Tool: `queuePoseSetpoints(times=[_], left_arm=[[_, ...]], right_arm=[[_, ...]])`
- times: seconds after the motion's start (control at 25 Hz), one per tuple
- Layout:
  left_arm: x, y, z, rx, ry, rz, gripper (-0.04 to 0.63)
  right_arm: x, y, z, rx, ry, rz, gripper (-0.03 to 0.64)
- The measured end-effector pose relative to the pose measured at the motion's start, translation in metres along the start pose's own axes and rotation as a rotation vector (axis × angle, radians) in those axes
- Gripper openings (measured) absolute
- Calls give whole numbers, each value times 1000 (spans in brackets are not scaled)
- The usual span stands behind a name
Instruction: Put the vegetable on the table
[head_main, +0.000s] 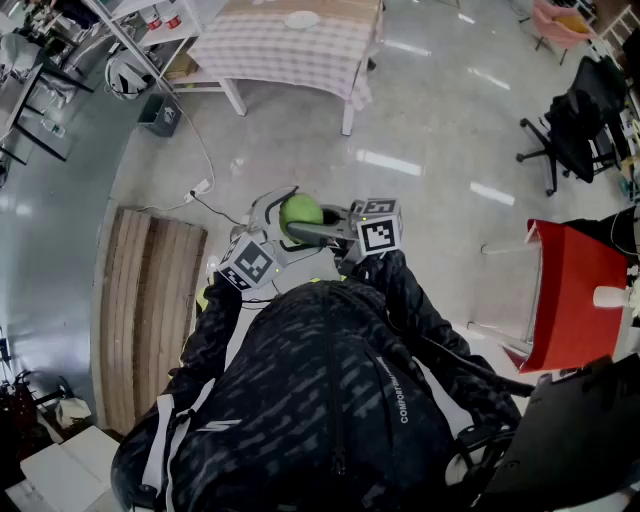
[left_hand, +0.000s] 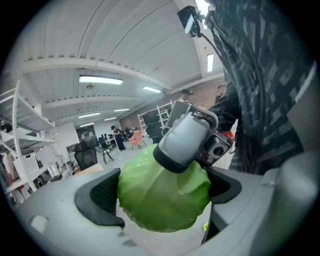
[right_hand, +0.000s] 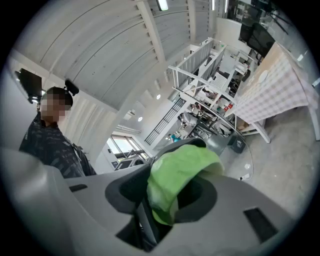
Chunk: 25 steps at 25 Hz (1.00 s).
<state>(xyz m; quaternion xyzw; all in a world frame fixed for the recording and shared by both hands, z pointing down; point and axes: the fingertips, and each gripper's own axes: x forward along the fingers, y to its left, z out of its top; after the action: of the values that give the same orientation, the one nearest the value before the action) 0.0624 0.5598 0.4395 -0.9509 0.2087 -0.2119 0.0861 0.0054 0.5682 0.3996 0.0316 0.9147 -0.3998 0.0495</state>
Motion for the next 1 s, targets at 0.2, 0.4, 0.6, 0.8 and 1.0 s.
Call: queuePoseSetpoints(times=[0.2, 0.4, 0.6, 0.8, 1.0], left_arm=[[-7, 9, 1, -10, -10, 4, 499], [-7, 12, -2, -7, -13, -6, 499], [-4, 7, 3, -6, -6, -17, 499], [-4, 8, -3, -7, -2, -16, 499], [-9, 10, -4, -5, -9, -13, 499]], right_arm=[[10, -2, 7, 10, -12, 18, 126], [11, -6, 8, 16, -27, 17, 126], [7, -2, 8, 20, -24, 9, 126], [8, -6, 5, 23, -21, 9, 124], [15, -7, 4, 23, -14, 9, 126]])
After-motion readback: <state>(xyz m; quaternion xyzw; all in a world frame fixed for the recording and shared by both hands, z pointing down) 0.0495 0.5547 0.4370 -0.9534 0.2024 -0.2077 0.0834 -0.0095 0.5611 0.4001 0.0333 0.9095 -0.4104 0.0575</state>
